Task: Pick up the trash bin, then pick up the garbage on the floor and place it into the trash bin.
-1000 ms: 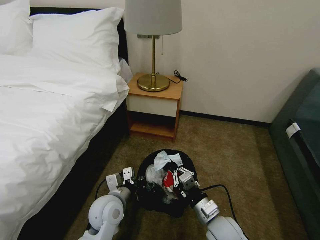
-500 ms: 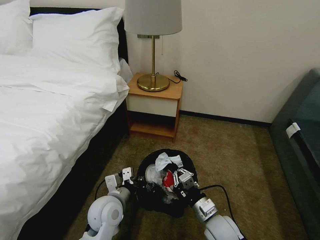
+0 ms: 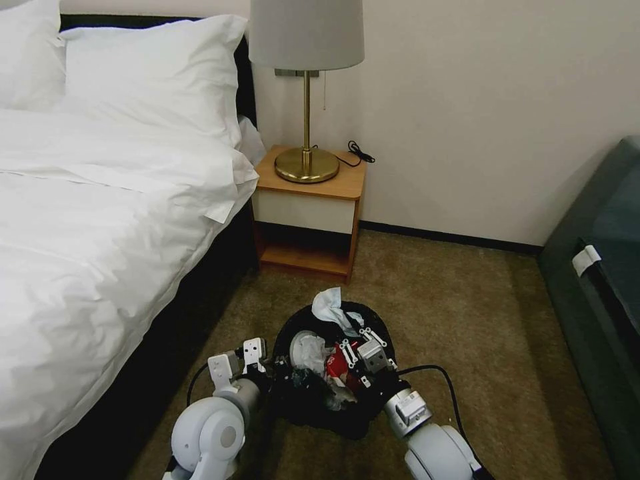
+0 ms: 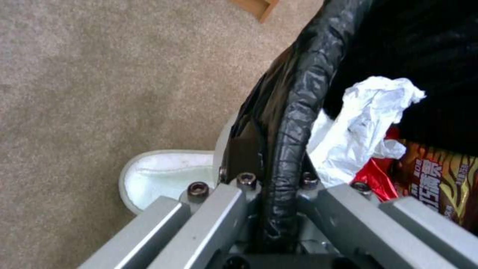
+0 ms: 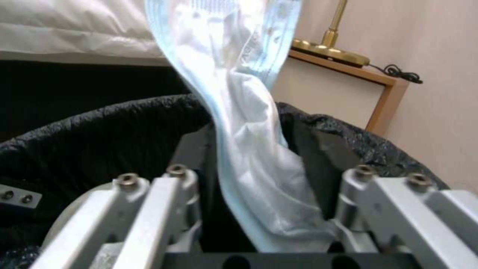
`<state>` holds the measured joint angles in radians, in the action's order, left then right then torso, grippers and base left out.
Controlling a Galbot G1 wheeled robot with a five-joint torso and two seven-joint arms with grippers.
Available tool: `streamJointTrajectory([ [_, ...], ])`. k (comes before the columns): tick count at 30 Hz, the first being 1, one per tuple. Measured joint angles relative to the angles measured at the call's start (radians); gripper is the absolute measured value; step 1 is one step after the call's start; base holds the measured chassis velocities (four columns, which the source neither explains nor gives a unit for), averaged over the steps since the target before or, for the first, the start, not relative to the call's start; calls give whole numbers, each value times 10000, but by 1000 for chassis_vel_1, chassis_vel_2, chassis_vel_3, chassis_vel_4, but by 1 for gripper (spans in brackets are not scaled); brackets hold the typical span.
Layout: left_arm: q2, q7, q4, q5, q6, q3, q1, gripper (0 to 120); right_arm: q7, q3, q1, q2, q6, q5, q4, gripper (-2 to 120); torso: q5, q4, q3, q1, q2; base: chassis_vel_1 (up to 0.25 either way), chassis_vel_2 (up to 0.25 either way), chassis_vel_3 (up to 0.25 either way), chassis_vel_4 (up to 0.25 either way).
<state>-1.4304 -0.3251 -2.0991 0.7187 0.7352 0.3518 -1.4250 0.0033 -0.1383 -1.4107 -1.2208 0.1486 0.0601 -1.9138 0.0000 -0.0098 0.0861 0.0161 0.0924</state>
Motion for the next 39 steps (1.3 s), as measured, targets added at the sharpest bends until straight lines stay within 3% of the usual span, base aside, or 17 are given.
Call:
streamJointTrajectory([
  [15,-60,-10,-16,7,3,68,94,0,-32,-66,27,43,-15,20,0,99,0,0,0,0,0,0,0,0,0],
  [39,-160,-50,350,-73,4,174,224,0,-87,-29,420,77,-168,8,-369,100,0,-1,0,0,0,0,0,0,0],
])
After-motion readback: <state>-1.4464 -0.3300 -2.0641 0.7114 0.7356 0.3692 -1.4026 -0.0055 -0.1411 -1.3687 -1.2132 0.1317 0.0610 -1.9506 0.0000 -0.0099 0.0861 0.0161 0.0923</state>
